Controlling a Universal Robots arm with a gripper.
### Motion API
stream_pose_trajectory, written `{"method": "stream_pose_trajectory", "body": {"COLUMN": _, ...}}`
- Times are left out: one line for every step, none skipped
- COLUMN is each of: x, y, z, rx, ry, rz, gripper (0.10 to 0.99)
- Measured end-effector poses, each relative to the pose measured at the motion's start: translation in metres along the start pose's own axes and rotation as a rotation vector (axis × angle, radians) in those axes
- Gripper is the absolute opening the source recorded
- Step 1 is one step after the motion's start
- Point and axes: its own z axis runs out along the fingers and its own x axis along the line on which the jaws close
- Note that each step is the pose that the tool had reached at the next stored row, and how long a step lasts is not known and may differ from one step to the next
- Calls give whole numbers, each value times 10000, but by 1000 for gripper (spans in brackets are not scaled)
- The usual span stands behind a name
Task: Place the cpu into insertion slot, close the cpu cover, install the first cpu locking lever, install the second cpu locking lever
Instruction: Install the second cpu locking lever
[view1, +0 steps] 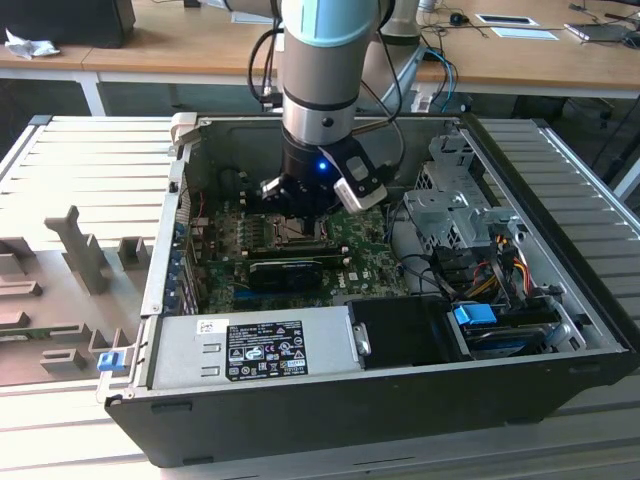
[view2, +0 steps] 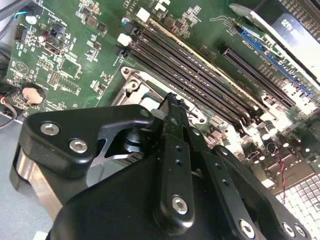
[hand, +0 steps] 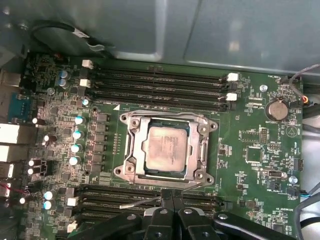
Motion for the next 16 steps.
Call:
{"method": "stream_pose_trajectory", "body": {"x": 0, "y": -5, "z": 10, "rx": -18, "ry": 3, "rz": 0, "gripper": 106}}
{"method": "stream_pose_trajectory", "body": {"x": 2, "y": -12, "z": 14, "rx": -36, "ry": 7, "rz": 2, "gripper": 106}}
{"method": "stream_pose_trajectory", "body": {"x": 7, "y": -19, "z": 17, "rx": -54, "ry": 4, "rz": 4, "gripper": 106}}
{"method": "stream_pose_trajectory", "body": {"x": 32, "y": -22, "z": 22, "rx": -68, "ry": 4, "rz": 4, "gripper": 106}}
{"method": "stream_pose_trajectory", "body": {"x": 113, "y": -19, "z": 28, "rx": -102, "ry": 1, "rz": 4, "gripper": 106}}
{"method": "stream_pose_trajectory", "body": {"x": 183, "y": -14, "z": 33, "rx": -131, "ry": -2, "rz": 3, "gripper": 106}}
{"method": "stream_pose_trajectory", "body": {"x": 221, "y": -11, "z": 37, "rx": -144, "ry": -4, "rz": 3, "gripper": 106}}
{"method": "stream_pose_trajectory", "body": {"x": 235, "y": -10, "z": 47, "rx": -147, "ry": -6, "rz": 4, "gripper": 106}}
{"method": "stream_pose_trajectory", "body": {"x": 238, "y": -14, "z": 77, "rx": -157, "ry": -5, "rz": 3, "gripper": 106}}
{"method": "stream_pose_trajectory", "body": {"x": 238, "y": -17, "z": 99, "rx": -165, "ry": -6, "rz": 4, "gripper": 106}}
{"method": "stream_pose_trajectory", "body": {"x": 239, "y": -19, "z": 117, "rx": -166, "ry": -6, "rz": 4, "gripper": 106}}
{"method": "stream_pose_trajectory", "body": {"x": 239, "y": -22, "z": 148, "rx": -166, "ry": -5, "rz": 4, "gripper": 106}}
{"method": "stream_pose_trajectory", "body": {"x": 243, "y": -28, "z": 202, "rx": -167, "ry": -6, "rz": 3, "gripper": 106}}
{"method": "stream_pose_trajectory", "body": {"x": 249, "y": -29, "z": 219, "rx": -167, "ry": -6, "rz": 4, "gripper": 106}}
{"method": "stream_pose_trajectory", "body": {"x": 250, "y": -30, "z": 224, "rx": -175, "ry": -6, "rz": 3, "gripper": 106}}
{"method": "stream_pose_trajectory", "body": {"x": 251, "y": -31, "z": 226, "rx": -187, "ry": -7, "rz": 3, "gripper": 106}}
